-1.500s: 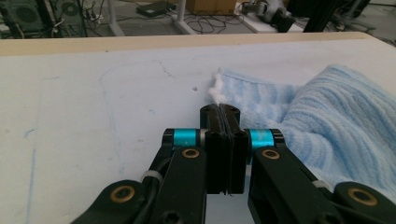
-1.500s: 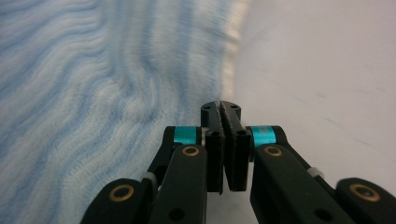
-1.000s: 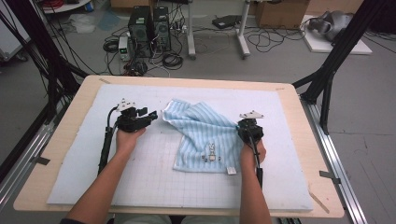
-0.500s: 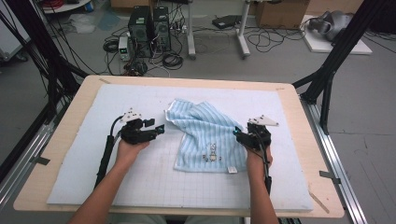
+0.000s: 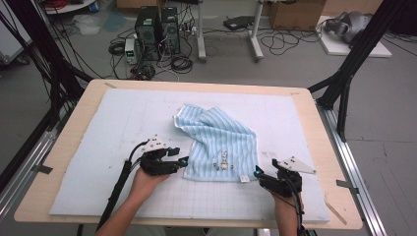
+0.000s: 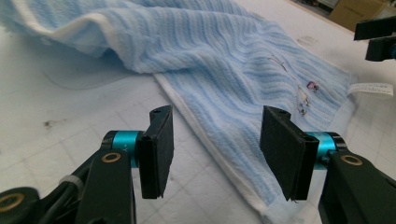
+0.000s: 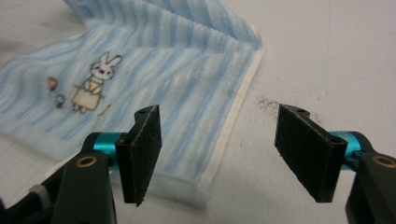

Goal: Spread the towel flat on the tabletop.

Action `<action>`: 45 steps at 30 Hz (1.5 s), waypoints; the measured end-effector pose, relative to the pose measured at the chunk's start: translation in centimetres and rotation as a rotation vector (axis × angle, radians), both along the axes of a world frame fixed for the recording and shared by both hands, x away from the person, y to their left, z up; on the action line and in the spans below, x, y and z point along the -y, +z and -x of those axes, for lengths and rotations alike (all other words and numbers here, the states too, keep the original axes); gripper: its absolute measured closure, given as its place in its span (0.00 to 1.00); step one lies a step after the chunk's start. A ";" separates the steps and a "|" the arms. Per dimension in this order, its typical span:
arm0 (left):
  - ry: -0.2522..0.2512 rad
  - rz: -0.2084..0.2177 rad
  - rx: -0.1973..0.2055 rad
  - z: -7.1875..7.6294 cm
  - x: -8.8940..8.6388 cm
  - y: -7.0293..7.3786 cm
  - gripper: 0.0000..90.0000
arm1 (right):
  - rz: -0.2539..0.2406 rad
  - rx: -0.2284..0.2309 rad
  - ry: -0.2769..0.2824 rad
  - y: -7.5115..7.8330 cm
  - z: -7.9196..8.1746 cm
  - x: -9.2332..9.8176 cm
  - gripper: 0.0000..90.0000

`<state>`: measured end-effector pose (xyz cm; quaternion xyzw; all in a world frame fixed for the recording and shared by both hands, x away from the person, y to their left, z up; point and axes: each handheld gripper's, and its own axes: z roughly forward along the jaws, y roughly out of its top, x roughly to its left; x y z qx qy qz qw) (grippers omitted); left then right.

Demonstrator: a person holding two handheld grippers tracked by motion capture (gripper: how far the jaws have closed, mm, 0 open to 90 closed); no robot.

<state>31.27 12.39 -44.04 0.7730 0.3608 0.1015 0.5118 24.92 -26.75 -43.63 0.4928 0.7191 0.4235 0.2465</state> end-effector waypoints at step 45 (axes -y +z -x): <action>0.000 -0.141 -0.033 7.9 -5.5 -1.1 0.97 | 0.118 -0.137 0.276 -1.2 0.2 -7.0 0.94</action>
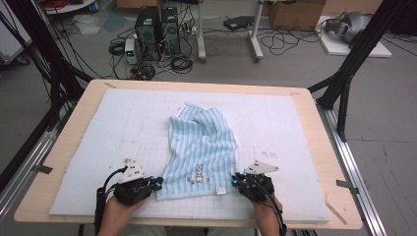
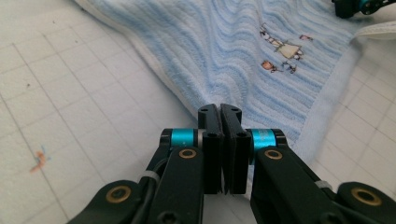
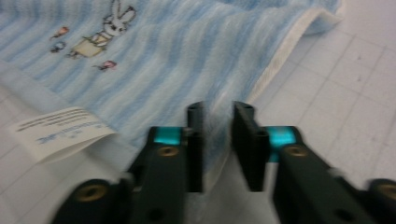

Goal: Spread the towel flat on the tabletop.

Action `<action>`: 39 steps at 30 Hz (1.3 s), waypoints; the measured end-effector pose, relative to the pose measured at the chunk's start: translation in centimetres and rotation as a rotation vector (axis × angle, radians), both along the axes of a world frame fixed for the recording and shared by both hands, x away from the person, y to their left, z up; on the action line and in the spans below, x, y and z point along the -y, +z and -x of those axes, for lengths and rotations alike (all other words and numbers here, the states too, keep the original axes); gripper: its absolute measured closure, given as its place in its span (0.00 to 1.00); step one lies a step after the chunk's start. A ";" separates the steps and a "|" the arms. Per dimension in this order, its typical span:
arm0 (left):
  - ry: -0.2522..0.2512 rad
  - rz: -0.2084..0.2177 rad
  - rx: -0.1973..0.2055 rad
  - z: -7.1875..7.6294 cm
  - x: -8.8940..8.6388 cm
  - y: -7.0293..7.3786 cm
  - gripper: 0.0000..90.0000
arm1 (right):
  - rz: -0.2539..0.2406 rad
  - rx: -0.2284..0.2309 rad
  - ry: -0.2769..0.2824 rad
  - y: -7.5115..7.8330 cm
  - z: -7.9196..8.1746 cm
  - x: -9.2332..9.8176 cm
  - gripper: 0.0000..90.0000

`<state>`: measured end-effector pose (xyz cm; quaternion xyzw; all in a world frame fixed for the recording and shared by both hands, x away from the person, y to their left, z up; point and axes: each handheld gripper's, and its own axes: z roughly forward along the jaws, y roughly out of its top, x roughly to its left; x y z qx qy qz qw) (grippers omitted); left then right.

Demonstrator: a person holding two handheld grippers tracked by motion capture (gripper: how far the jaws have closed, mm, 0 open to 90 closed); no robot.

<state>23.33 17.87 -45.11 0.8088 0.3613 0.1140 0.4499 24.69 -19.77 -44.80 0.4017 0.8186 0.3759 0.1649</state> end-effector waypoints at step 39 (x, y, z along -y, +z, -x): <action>0.000 -0.036 0.000 -2.7 2.1 0.0 0.97 | -0.025 -0.002 -0.036 0.0 1.3 0.6 0.93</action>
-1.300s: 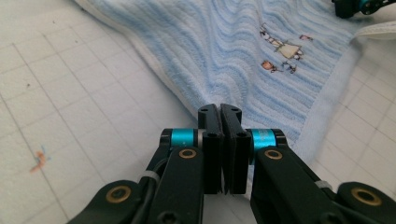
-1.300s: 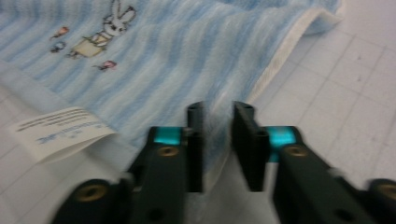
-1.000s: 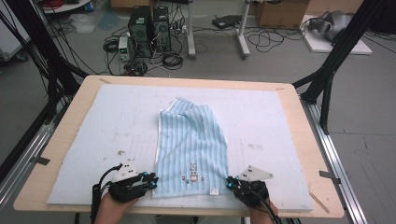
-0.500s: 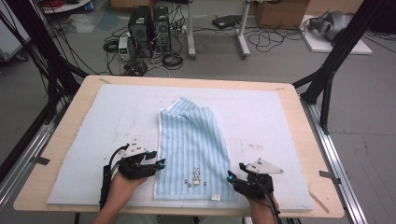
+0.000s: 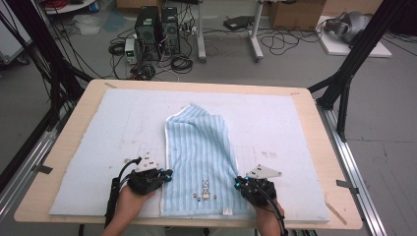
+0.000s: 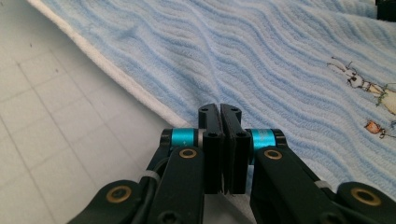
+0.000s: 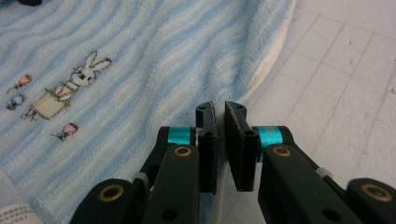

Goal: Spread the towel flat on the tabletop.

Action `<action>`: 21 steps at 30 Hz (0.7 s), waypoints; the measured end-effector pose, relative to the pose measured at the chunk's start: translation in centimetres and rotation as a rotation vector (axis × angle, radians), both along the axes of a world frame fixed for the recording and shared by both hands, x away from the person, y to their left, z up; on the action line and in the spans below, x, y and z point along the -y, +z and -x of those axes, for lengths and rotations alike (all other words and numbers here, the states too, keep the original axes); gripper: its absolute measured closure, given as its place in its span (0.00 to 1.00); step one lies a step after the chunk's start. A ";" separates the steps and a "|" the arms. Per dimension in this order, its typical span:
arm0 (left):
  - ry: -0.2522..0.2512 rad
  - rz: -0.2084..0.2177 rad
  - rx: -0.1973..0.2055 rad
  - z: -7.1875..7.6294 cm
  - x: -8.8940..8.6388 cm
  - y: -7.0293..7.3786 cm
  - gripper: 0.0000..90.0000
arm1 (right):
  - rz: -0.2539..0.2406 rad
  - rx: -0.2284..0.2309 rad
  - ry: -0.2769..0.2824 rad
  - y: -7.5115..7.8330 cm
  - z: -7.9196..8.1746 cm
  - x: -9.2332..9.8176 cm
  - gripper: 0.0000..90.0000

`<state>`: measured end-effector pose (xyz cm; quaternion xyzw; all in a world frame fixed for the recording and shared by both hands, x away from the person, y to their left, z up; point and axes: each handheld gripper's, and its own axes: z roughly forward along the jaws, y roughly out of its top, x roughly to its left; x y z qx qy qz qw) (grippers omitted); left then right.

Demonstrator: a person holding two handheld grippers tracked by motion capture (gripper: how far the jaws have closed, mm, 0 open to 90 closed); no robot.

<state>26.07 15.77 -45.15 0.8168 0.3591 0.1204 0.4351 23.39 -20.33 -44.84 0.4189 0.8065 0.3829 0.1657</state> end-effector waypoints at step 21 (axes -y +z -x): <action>-0.093 0.047 0.030 5.3 -2.3 -0.1 0.94 | -0.046 0.033 0.091 0.6 5.5 0.0 0.80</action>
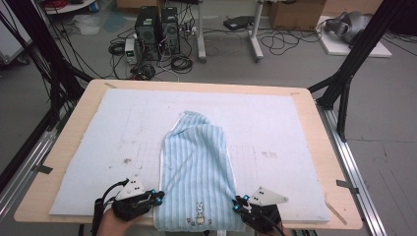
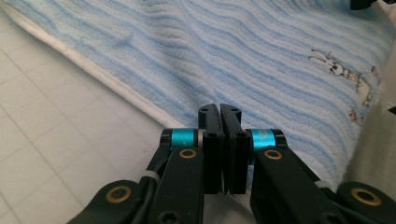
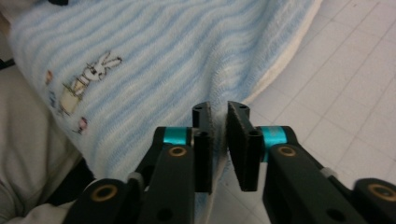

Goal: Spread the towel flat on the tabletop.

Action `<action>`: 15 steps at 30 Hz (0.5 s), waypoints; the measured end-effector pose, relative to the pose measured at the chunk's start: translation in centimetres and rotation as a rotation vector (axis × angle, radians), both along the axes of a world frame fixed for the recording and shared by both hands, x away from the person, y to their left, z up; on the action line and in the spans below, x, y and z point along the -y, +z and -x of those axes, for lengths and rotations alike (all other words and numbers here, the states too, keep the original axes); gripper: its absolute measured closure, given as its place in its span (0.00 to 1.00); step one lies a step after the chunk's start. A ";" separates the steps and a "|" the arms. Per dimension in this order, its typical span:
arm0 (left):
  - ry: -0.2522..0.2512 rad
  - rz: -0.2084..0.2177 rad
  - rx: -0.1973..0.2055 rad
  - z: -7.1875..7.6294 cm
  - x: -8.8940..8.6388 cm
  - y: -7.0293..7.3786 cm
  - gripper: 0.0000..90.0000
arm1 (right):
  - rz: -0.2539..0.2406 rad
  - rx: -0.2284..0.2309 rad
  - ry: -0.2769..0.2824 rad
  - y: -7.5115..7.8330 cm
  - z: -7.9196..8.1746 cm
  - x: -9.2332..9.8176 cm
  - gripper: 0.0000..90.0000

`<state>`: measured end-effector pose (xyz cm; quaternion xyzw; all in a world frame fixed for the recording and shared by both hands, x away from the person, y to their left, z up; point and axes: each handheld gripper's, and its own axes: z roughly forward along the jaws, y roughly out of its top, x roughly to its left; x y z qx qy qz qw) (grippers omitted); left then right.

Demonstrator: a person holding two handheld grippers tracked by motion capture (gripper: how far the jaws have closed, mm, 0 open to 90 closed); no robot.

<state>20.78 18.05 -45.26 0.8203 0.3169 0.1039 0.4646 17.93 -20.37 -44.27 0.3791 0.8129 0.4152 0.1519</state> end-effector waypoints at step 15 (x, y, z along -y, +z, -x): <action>0.176 0.043 0.028 -7.0 0.8 1.4 0.57 | 0.010 0.024 -0.152 0.5 -7.4 -1.7 0.62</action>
